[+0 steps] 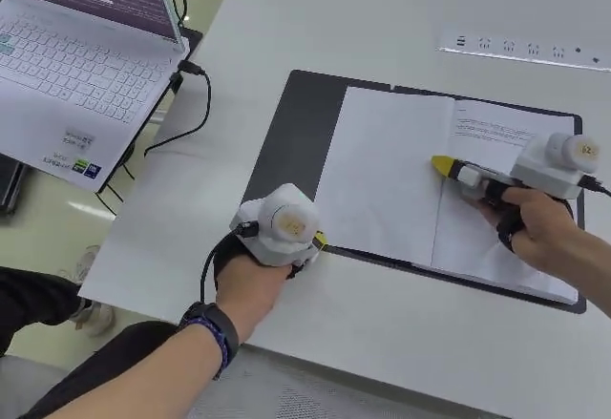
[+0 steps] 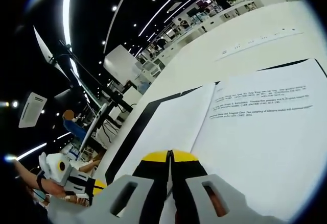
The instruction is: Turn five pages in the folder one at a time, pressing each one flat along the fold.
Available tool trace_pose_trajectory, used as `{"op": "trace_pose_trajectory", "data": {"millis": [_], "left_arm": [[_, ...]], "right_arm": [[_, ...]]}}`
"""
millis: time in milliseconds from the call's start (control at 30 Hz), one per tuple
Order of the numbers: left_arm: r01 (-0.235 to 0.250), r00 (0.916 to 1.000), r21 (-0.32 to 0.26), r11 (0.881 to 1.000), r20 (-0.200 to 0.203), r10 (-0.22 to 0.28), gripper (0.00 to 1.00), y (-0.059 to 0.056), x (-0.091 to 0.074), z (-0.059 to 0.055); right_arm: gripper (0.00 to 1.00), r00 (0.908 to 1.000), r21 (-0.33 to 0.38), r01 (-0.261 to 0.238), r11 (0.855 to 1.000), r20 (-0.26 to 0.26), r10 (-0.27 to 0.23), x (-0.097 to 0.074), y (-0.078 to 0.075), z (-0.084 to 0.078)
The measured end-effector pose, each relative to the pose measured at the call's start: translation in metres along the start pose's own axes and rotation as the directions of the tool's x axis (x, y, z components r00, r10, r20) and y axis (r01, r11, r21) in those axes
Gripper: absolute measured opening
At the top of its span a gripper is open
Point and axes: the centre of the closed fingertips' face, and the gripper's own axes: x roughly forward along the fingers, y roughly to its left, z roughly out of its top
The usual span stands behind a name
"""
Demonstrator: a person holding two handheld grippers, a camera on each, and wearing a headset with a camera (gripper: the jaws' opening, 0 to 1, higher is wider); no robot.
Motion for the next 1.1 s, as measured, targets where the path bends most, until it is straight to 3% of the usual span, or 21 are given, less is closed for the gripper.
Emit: {"op": "trace_pose_trajectory", "data": {"millis": [233, 633, 733, 900, 1100], "left_arm": [[-0.001, 1.0, -0.007, 1.0, 0.002, 0.001, 0.0, -0.001, -0.002, 0.0], [0.004, 1.0, -0.018, 1.0, 0.001, -0.004, 0.0, -0.001, -0.002, 0.0], [0.005, 1.0, -0.019, 1.0, 0.001, -0.005, 0.0, -0.001, -0.002, 0.0], [0.005, 1.0, -0.022, 1.0, 0.004, -0.005, 0.0, 0.0, -0.002, 0.0], [0.007, 1.0, -0.038, 0.999, 0.005, -0.006, 0.0, 0.0, -0.002, 0.0]], "right_arm": [[0.0, 0.9995, -0.001, 0.03, 1.0, 0.005, -0.03, 0.013, -0.01, 0.014], [0.0, 0.9979, -0.011, 0.057, 0.998, 0.031, -0.057, 0.028, -0.013, 0.033], [0.0, 0.9972, -0.012, 0.067, 0.998, 0.034, -0.066, 0.034, -0.021, 0.039], [0.0, 0.9953, 0.007, 0.081, 0.997, 0.052, -0.082, 0.044, -0.036, 0.051], [0.0, 0.9923, 0.068, 0.078, 0.995, 0.091, -0.084, 0.048, -0.042, 0.058]]}}
